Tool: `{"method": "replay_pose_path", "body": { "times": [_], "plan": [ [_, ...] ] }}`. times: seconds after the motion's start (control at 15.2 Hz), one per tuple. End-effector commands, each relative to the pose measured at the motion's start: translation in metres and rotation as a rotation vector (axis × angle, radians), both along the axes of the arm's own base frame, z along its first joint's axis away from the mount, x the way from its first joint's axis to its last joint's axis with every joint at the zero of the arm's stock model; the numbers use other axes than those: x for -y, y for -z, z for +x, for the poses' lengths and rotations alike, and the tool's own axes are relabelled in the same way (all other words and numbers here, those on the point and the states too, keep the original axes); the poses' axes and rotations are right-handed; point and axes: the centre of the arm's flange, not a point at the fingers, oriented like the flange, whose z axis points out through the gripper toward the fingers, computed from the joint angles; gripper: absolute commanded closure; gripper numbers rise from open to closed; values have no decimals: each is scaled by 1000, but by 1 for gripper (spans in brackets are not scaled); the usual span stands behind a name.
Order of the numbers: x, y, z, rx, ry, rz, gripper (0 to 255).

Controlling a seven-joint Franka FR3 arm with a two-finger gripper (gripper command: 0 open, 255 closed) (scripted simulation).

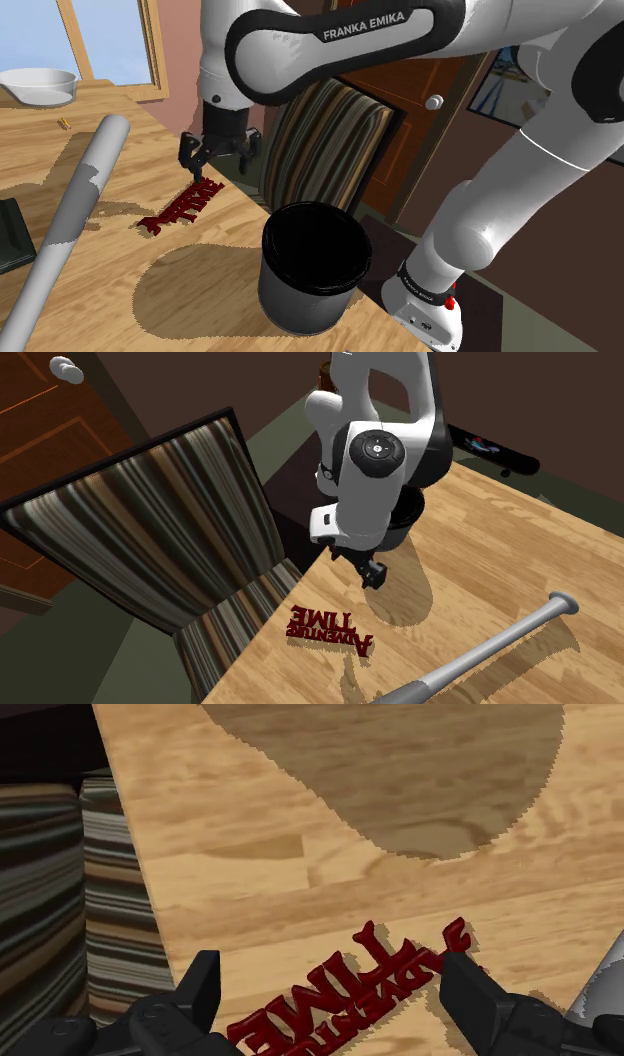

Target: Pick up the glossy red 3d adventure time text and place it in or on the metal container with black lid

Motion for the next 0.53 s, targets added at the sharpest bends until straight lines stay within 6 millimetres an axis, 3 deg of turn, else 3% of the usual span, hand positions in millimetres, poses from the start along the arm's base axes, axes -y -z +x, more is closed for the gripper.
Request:
{"method": "replay_pose_path", "body": {
  "times": [0.0,0.46],
  "plan": [
    [-20,15,14,-7,22,-2,0],
    [-90,62,61,-32,90,-15,0]
  ]
}}
